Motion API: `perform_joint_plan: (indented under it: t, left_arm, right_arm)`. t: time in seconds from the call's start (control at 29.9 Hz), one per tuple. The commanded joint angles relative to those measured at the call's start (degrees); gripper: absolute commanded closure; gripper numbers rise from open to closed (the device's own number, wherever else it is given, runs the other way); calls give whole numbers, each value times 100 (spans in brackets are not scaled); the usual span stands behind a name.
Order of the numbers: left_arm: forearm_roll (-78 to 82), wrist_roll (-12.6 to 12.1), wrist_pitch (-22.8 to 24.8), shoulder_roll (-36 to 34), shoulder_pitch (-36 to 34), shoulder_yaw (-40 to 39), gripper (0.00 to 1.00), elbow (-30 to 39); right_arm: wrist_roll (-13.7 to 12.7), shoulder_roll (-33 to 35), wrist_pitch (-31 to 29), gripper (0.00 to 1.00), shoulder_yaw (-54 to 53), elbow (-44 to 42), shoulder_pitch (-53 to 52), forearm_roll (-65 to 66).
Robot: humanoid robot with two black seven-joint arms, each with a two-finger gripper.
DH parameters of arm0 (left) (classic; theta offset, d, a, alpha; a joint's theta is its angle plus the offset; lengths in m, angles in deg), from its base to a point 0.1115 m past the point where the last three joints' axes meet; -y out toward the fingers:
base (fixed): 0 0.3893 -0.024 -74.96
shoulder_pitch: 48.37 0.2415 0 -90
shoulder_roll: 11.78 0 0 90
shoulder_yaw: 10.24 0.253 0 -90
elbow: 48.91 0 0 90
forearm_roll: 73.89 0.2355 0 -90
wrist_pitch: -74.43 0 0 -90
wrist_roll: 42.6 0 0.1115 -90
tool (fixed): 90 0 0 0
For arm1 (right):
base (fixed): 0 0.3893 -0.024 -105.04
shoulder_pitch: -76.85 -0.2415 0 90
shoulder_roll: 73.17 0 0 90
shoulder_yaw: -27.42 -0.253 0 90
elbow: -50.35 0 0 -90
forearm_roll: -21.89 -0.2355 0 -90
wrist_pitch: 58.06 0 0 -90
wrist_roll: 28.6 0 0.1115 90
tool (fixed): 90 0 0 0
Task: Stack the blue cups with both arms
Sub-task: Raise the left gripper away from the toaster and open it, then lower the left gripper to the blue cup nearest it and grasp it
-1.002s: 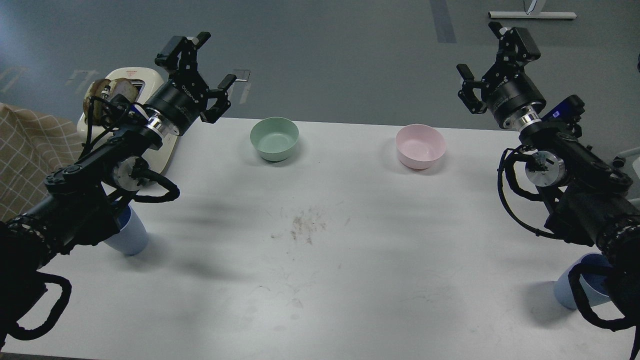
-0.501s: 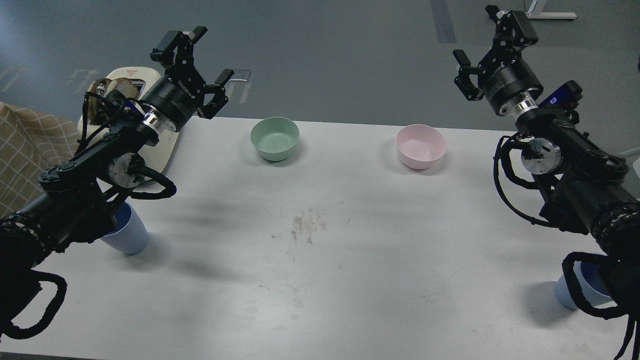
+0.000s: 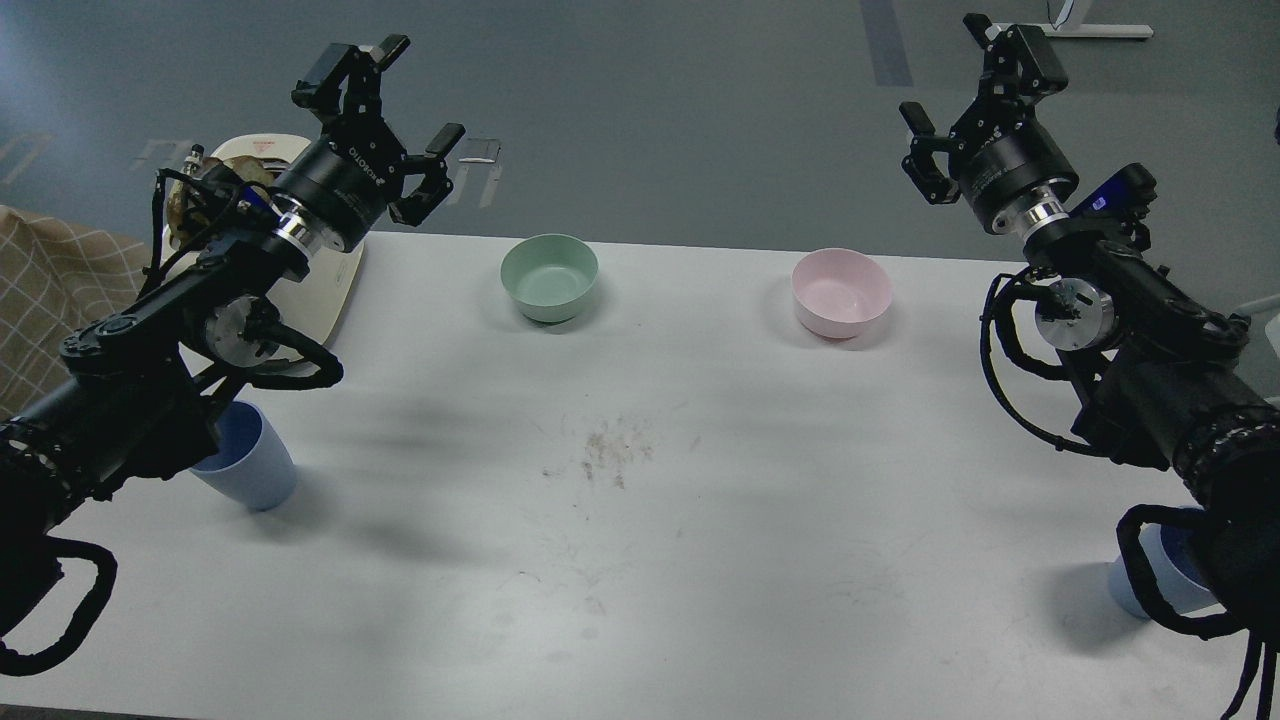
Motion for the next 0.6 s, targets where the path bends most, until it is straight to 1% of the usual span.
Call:
perform_joint_plan:
  t: [0.0, 0.07, 0.13, 0.17, 0.23, 0.27, 0.3, 0.37, 0.5, 0.57]
  left_arm:
    - [359, 0, 0, -245, -111, 30, 2, 216]
    - [919, 0, 0, -507, -190, 21, 2, 426]
    - [1510, 0, 0, -833, -234, 12, 2, 760]
    - [1833, 0, 0, -1095, -235, 3, 2, 1049]
    - [2134, 0, 0, -1413, -235, 3, 2, 1384]
    - [2449, 0, 0, -1736, -235, 3, 2, 1751]
    - [2617, 0, 0, -1914, -235, 3, 2, 1920]
    - [3458, 0, 0, -2667, -217, 3, 2, 2613]
    - [4603, 0, 0, -3601, -164, 3, 2, 3327]
    - [5366, 0, 0, -4285, -138, 38, 2, 3835]
  right_arm:
    - [2, 1, 0, 0, 5, 1, -27, 0]
    - [2, 18, 0, 0, 5, 1, -36, 0]
    - [2, 36, 0, 0, 5, 10, -36, 0]
    - [2, 45, 0, 0, 14, 10, -36, 0]
    - [2, 53, 0, 0, 14, 10, -36, 0]
    - [2, 62, 0, 0, 14, 10, -36, 0]
    - [2, 71, 0, 0, 14, 10, -36, 0]
    - [2, 106, 0, 0, 23, 27, -36, 0]
    - [2, 106, 0, 0, 23, 54, -45, 9]
    - [2, 106, 0, 0, 40, 80, -45, 9]
